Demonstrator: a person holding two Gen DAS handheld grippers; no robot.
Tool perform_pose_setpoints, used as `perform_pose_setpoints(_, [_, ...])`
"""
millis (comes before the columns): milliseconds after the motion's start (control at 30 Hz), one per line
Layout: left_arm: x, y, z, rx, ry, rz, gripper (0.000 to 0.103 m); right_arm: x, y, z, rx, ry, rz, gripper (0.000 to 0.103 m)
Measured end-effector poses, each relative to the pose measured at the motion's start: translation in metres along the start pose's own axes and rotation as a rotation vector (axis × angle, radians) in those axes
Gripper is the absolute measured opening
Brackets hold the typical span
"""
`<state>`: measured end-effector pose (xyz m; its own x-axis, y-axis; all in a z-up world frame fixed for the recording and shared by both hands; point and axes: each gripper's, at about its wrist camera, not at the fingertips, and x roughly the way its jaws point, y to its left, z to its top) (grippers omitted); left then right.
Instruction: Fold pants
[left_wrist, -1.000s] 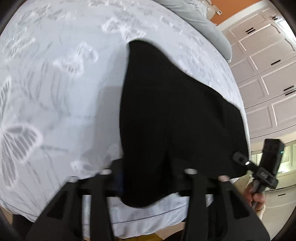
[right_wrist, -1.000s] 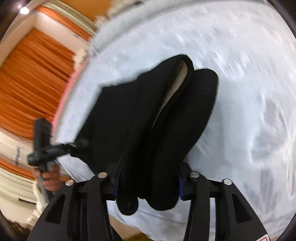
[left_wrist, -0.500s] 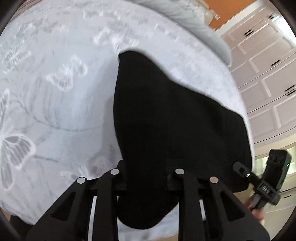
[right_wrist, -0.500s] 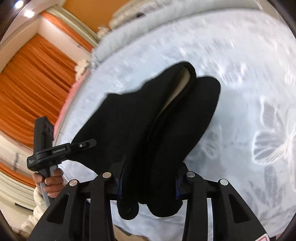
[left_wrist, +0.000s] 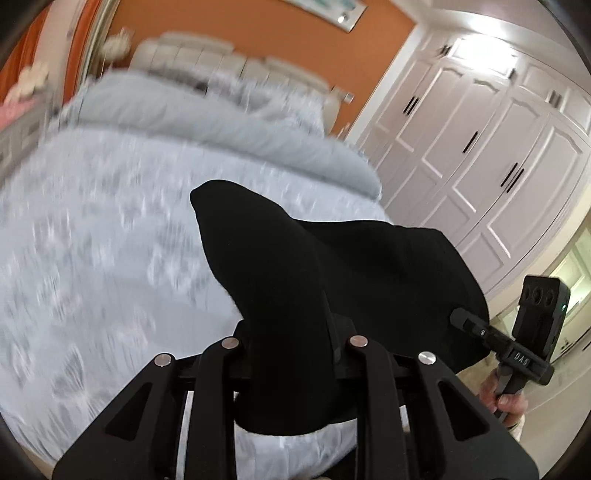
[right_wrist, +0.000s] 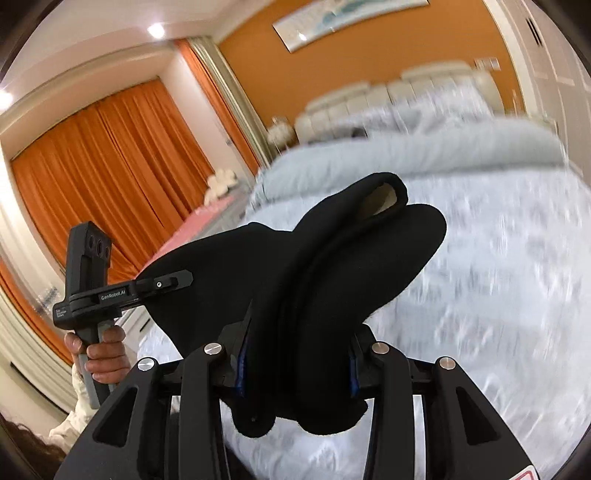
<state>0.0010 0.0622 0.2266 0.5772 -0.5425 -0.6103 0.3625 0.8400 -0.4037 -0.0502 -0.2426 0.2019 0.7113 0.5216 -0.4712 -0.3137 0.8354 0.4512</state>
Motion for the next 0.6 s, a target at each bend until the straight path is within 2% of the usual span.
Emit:
perform_pose_setpoints(167, [-0.01,-0.023,0.056,0.073,-0.118,0.04,0.022,0.002,0.004,0.055,-0.054,-0.09,-0.003,0.037])
perform_pose_setpoints(300, [0.005,-0.024,0.095,0.095,-0.188,0.067,0.022,0.028,-0.009,0.105,-0.07,-0.143,-0.001,0.037])
perform_pose_setpoints(467, [0.054,-0.009,0.139,0.097,-0.237,0.123,0.022,0.073,-0.037,0.136,-0.069,-0.162,-0.006,0.038])
perform_pose_setpoints(600, [0.103,0.013,0.162,0.102,-0.254,0.162,0.022,0.134,-0.08,0.155,-0.049,-0.169,-0.013,0.038])
